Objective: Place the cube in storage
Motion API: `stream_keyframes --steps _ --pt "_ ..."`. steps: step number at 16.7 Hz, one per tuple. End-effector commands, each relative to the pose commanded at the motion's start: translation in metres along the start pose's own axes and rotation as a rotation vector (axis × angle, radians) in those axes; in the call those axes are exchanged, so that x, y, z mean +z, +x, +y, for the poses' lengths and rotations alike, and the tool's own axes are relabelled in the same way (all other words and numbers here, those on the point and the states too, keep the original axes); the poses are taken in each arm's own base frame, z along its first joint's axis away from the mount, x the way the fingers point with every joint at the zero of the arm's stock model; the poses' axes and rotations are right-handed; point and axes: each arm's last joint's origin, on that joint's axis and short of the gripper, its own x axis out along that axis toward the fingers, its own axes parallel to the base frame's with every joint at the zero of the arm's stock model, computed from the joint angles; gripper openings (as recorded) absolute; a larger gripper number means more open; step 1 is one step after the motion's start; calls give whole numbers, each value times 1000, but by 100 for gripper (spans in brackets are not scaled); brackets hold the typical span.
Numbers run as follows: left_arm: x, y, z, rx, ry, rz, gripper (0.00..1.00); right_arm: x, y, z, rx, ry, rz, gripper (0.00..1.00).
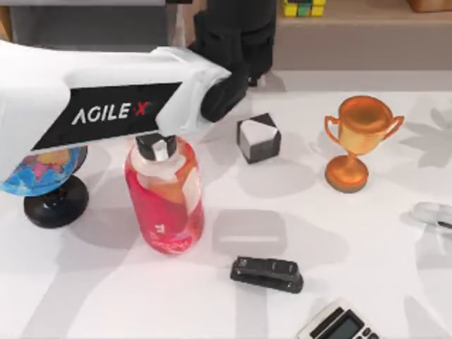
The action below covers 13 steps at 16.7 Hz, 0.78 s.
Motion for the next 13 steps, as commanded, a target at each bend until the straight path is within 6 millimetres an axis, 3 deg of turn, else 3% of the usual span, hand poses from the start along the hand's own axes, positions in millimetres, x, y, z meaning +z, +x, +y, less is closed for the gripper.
stream_keyframes --steps 3,6,8,13 --pt "-55 9 -53 3 5 21 100 0 0 0 0 0 0 100" --pt "-92 8 -83 6 1 28 100 0 0 0 0 0 0 100" --pt "-103 6 -92 7 -2 29 100 0 0 0 0 0 0 100" --pt "-106 7 -91 9 2 34 100 0 0 0 0 0 0 100"
